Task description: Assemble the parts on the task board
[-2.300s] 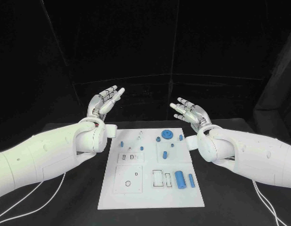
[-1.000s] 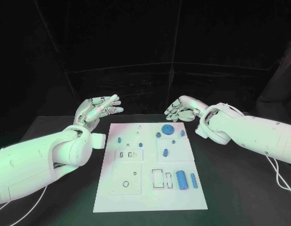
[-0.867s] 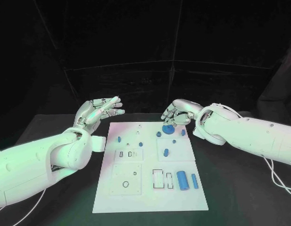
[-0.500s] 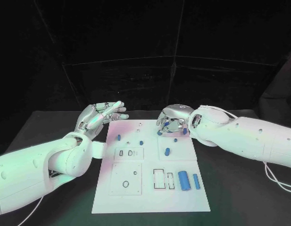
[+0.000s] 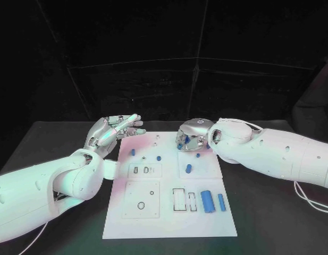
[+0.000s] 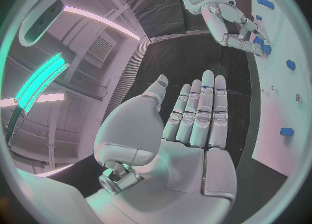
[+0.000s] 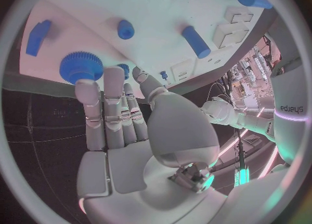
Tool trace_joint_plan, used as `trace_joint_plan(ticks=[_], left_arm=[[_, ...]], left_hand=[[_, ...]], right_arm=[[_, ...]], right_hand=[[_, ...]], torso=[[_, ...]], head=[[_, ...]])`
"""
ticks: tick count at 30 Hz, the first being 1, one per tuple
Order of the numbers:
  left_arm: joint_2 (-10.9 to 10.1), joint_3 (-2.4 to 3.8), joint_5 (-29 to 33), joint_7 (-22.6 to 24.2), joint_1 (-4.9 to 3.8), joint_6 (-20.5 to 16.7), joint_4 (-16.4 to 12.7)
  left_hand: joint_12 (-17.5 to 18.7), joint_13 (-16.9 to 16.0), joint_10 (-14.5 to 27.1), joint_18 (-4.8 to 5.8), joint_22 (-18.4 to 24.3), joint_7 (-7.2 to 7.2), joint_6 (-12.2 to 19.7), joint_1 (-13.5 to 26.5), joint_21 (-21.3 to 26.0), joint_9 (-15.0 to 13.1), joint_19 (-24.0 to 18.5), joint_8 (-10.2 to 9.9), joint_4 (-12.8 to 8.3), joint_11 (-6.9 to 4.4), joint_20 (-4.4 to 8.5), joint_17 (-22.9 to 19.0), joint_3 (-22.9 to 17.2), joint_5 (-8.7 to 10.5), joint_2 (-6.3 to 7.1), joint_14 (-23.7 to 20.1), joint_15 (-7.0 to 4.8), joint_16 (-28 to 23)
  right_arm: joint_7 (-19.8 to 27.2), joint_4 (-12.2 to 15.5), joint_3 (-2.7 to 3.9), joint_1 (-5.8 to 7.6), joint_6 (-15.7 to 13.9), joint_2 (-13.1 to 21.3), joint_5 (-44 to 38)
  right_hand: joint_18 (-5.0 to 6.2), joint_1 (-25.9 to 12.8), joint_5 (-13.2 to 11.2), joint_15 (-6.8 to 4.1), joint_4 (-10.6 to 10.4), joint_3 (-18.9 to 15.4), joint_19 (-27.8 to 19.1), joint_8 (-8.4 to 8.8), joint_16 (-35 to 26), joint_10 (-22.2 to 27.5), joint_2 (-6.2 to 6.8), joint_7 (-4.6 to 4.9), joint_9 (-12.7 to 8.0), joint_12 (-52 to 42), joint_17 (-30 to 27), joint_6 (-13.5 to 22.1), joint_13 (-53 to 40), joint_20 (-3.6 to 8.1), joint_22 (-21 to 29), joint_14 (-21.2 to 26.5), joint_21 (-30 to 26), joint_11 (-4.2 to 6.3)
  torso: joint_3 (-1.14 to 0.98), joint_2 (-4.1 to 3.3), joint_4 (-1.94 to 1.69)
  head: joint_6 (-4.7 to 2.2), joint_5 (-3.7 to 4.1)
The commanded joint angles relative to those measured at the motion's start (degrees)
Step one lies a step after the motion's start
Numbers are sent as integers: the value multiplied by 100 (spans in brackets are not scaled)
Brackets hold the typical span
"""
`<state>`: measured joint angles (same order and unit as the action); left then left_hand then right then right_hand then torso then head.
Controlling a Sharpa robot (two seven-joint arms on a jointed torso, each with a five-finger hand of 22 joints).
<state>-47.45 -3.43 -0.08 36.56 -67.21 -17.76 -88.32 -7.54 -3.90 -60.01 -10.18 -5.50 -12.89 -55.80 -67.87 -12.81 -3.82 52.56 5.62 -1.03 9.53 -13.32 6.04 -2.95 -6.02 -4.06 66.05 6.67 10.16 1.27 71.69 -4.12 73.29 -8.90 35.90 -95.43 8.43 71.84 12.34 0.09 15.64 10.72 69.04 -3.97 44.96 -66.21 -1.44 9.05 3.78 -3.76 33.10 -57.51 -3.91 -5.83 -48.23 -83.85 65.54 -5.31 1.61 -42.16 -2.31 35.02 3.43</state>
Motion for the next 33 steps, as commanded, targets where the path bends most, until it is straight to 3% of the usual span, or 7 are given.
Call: trace_joint_plan(ticks=[1, 11, 23, 33], left_arm=[[-6, 4, -57, 6, -6, 124, -11], [-8, 3, -57, -24, -6, 157, 7], [-29, 3, -57, -51, -7, 183, -16], [-50, 3, -56, -74, -8, 208, -49]], left_hand=[[9, 6, -29, -48, 6, -6, -39, -15, -25, 10, 41, -13, -39, 9, -14, 8, 4, -38, -20, 40, 7, 6], [10, 7, -29, -47, 6, -7, -38, -15, -25, 10, 42, -14, -39, 10, -14, 8, 4, -38, -20, 40, 7, 5], [11, 7, -28, -47, 7, -7, -38, -15, -25, 10, 45, -15, -41, 10, -13, 9, 3, -38, -20, 40, 7, 3], [16, 8, -25, -47, 8, -8, -37, -15, -25, 10, 52, -18, -44, 11, -13, 10, 0, -38, -22, 41, 8, -1]], right_arm=[[-149, 1, 6, 16, 41, -10, -227], [-211, -21, 7, 16, -129, -49, -234], [-266, -84, 8, 16, 60, -98, -234], [-277, -149, 8, 16, 218, -151, -234]], right_hand=[[-105, -14, -44, 19, -3, 68, 53, 19, 150, 58, 21, 8, 3, -4, 131, 56, -6, -3, -110, -138, 91, -10], [-165, -15, -105, 42, -33, 194, 183, 11, 731, 110, -2, 26, 5, -11, 656, 32, -9, -24, -552, -142, 430, -30], [-222, -15, -121, 34, -89, 375, 324, -24, 1211, -4, -58, 20, 17, -46, 1078, -94, -22, -27, -957, -145, 728, -9], [-269, -2, -181, 2, -133, 592, 433, -71, 1534, -169, -91, -38, 30, -68, 1362, -304, -24, -8, -1268, -141, 943, 42]], torso=[[4, -20, -9], [4, -50, -7], [4, -80, -12], [8, -106, -12]], head=[[1, -11], [18, -39], [44, -28], [53, -36]])
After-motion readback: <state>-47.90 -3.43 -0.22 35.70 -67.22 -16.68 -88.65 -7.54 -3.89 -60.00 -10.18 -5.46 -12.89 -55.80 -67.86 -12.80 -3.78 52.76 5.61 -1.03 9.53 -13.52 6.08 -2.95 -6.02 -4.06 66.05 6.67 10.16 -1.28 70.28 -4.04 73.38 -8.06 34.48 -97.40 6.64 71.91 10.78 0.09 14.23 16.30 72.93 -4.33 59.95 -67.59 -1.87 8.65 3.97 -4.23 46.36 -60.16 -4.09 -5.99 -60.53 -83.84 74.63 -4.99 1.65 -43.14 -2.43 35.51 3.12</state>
